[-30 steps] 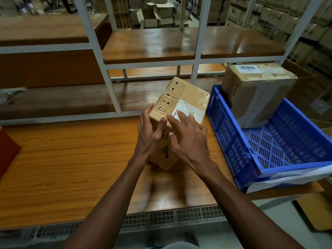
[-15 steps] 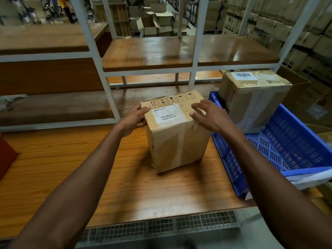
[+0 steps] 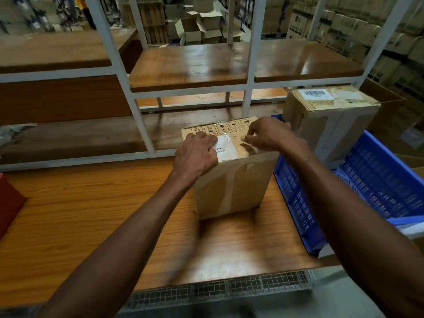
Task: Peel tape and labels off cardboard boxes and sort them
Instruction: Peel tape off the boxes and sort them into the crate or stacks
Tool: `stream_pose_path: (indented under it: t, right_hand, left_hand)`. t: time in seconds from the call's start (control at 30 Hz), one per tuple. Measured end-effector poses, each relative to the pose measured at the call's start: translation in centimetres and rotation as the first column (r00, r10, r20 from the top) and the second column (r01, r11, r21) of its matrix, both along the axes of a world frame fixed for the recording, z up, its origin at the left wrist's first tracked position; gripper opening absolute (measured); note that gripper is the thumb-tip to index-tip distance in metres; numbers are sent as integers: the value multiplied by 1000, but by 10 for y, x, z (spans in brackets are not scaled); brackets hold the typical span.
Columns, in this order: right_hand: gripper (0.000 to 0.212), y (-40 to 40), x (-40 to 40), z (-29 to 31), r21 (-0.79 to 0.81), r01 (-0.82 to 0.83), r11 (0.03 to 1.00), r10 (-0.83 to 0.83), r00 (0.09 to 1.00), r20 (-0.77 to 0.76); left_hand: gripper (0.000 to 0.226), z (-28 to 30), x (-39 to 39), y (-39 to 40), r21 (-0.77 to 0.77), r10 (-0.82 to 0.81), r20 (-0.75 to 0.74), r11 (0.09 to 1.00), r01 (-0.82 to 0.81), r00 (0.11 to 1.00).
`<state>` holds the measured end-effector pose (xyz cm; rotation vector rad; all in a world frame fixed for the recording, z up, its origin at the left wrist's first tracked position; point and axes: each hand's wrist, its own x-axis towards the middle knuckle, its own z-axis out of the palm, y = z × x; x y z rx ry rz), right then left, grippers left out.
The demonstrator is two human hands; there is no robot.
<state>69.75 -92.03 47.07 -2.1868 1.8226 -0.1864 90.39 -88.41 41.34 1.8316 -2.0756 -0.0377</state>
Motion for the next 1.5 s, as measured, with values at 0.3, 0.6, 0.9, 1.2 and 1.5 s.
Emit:
stream_pose_path:
  t: [0.3,0.6,0.9,1.2,1.5]
  right_hand:
    - [61,-29,31,-2,47,-91,995,99,971,-217]
    - [58,2,42,-12,34,-50,998,55,982,-179]
    - [58,34,36,-22,-52,-29,998,22,991,-130]
    - [45,47,25,-13,-22,-51,998,48,989,-139]
    - [37,39,17,-19,-159,-27,987,20,999,-48]
  left_hand:
    - [48,5,11,-22,146,-11,13,989,9,1000]
    - [59,4,17,-19,219,-38,30,975,30,999]
    - [54,9,-8,-1,135,83,94,986,-95,992]
    - [42,-1,-10,26,59,23,39,998,-25,999]
    - [39,12,-5,-3,4,71,-43,997,-71,997]
